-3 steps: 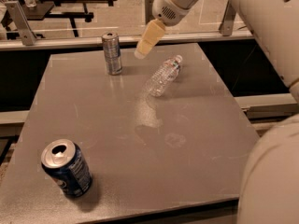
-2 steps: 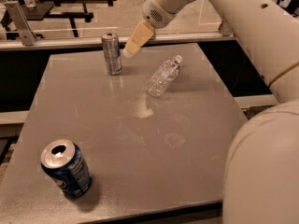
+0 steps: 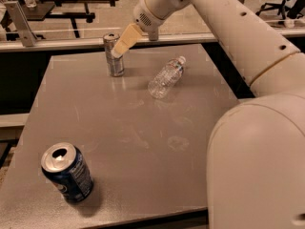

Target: Move redbull can near water bottle

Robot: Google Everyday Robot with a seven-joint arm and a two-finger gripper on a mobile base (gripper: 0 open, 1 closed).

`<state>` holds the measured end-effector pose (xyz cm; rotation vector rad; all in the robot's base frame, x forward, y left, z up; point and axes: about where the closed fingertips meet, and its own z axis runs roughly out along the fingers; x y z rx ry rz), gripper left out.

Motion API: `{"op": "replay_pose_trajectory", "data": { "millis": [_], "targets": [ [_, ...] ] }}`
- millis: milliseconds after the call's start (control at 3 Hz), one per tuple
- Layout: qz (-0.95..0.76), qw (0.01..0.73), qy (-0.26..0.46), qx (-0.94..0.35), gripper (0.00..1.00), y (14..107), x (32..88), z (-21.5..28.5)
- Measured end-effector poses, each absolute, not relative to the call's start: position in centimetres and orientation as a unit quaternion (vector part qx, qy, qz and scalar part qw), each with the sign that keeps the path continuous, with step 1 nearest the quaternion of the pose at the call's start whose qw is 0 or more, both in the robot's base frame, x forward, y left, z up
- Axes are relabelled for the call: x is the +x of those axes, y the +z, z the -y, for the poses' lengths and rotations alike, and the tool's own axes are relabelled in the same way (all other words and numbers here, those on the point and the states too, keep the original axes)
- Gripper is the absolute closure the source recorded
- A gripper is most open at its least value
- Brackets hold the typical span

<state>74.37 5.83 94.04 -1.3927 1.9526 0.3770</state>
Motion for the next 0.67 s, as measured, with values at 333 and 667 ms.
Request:
{"op": "replay_pose_trajectory", "data": {
  "millis": [333,667],
  "targets": [
    [-0.749,0.348,0.163,-0.54,0.0,93.4,74.8,-7.6],
    [-0.744,0.344,0.174,-0.546,0.0,93.0,74.6,-8.7]
  ]
}}
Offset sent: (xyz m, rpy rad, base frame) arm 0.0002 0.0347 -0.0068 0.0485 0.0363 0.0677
